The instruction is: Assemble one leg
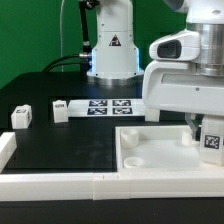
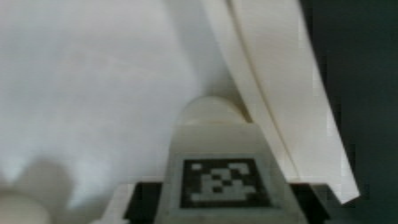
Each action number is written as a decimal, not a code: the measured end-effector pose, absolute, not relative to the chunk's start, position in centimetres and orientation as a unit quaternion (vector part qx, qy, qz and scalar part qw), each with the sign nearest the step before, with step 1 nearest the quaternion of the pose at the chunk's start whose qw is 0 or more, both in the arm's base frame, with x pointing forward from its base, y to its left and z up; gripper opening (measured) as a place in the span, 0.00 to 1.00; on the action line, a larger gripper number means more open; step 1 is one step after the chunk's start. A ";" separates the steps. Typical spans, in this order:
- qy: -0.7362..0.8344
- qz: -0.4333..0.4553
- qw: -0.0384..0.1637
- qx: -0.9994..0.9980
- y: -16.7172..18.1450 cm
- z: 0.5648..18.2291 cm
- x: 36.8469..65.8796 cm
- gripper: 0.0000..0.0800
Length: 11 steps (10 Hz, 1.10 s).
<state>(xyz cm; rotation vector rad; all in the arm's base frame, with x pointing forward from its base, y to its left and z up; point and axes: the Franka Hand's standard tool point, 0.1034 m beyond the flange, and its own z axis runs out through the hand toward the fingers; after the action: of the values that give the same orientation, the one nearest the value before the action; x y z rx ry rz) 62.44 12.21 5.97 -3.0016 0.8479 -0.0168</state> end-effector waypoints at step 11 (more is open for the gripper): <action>0.489 -0.014 0.026 -0.872 12.3 5.8 62.5 0.78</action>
Offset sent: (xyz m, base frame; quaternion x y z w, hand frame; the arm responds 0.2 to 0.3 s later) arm 0.0044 -0.0030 -0.0053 -0.0035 0.0066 0.2741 0.9617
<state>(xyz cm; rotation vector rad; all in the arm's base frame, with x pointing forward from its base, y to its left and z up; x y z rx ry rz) 62.55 12.29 5.84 -2.6940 1.5129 -0.0418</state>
